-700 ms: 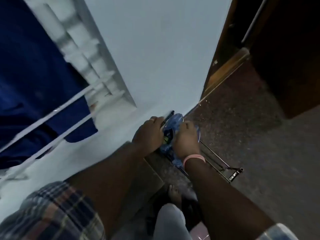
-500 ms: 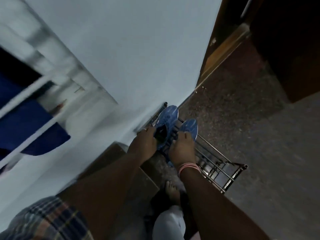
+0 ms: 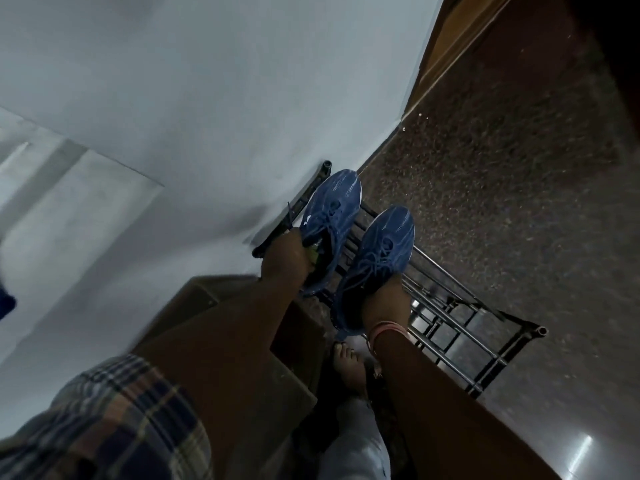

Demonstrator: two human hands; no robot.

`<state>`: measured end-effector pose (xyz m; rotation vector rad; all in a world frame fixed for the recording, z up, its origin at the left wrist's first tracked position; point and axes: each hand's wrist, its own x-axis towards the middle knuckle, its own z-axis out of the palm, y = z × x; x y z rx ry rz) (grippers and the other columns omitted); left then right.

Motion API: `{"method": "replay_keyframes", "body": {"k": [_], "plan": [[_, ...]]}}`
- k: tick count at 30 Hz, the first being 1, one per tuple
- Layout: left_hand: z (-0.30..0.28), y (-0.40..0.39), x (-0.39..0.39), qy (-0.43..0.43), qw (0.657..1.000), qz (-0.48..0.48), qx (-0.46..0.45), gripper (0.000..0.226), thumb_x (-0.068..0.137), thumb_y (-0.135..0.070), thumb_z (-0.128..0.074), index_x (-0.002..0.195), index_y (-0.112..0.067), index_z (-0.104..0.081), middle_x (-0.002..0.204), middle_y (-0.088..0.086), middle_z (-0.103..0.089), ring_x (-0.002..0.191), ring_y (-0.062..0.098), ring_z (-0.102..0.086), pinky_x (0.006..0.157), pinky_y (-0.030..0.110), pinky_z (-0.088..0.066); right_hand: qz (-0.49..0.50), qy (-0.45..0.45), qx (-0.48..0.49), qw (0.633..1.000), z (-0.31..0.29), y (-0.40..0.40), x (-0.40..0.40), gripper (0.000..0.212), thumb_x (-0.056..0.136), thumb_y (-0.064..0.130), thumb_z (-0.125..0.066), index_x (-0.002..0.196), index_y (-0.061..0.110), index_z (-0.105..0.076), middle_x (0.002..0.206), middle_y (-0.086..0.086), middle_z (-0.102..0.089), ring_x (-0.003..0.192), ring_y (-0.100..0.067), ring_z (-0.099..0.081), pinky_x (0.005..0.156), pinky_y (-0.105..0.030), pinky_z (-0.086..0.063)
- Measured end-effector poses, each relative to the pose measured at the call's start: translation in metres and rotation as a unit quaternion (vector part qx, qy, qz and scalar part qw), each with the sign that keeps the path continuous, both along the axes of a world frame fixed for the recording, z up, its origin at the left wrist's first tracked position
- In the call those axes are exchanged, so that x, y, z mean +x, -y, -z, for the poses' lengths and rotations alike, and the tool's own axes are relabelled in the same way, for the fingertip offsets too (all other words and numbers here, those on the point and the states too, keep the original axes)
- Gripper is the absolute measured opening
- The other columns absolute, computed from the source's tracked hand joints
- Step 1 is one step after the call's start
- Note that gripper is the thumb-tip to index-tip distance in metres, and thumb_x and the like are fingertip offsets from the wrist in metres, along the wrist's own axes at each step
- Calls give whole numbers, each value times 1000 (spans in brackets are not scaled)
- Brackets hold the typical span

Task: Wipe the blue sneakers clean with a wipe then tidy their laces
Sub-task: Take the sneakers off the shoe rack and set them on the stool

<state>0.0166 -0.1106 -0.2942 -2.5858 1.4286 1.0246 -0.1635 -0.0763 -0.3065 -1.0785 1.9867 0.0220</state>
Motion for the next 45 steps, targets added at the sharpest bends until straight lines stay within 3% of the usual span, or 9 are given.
{"method": "replay_keyframes", "body": {"k": [6,14,24,28,31,34,41,43,45], "plan": [[-17,2,3,27,999,32,13,23,97,-2,-53,110,-5,-72,104,20,-73,98,37,-70,83,42,-58,18,-12,-10,1000,-25,9,8,28,91,11,-53,118,6,-56,113,-21,-68,107,-41,-66,89,-46,-56],[-93,-46,8,-1,998,-61,-4,27,96,-10,-56,117,-13,-73,109,16,-72,104,38,-67,86,41,-54,-36,-3,-26,999,-117,7,10,27,91,7,-54,117,4,-59,115,-20,-69,107,-37,-66,85,-37,-52],[-172,-197,23,-61,978,-192,-56,30,95,-12,-62,122,-14,-74,110,16,-76,106,37,-69,90,41,-55,-187,12,-44,981,-209,-68,38,29,89,5,-55,117,4,-59,112,-19,-68,106,-37,-66,87,-39,-53],[-189,-270,34,-50,949,-297,-94,31,94,-7,-64,124,-6,-72,110,19,-74,105,36,-68,84,37,-50,-243,57,-66,966,-228,-107,63,23,90,13,-53,110,13,-65,103,-14,-70,92,-33,-67,74,-34,-53],[-194,-308,46,-58,911,-402,-79,30,93,-5,-62,121,-2,-71,111,22,-71,108,37,-65,85,37,-47,-320,70,-52,944,-230,-130,92,25,90,17,-56,113,15,-64,105,-13,-70,96,-33,-67,71,-30,-47],[-193,-335,64,-47,886,-454,-86,31,90,-6,-63,119,-4,-72,113,20,-70,110,38,-64,92,45,-53,-376,70,-51,922,-222,-144,125,30,89,12,-56,118,9,-64,112,-18,-70,107,-37,-65,80,-35,-51],[-125,-362,84,-89,885,-450,-74,34,88,-13,-62,121,-14,-71,117,12,-72,107,30,-67,87,38,-55,-412,42,-74,907,-154,-160,158,33,85,5,-57,117,7,-64,112,-21,-69,107,-41,-63,80,-35,-50],[-110,-370,77,-67,888,-452,-57,36,92,-9,-60,128,-9,-67,120,13,-69,112,31,-65,84,31,-48,-422,53,-102,900,-134,-169,158,35,82,4,-53,115,10,-64,107,-19,-70,101,-41,-65,75,-35,-49],[-96,-379,70,-31,893,-443,-69,32,94,-8,-60,125,-6,-67,112,15,-71,107,32,-67,84,33,-51,-435,53,-140,888,-118,-181,158,43,77,5,-52,117,17,-63,101,-16,-71,93,-40,-66,72,-37,-50]]}}
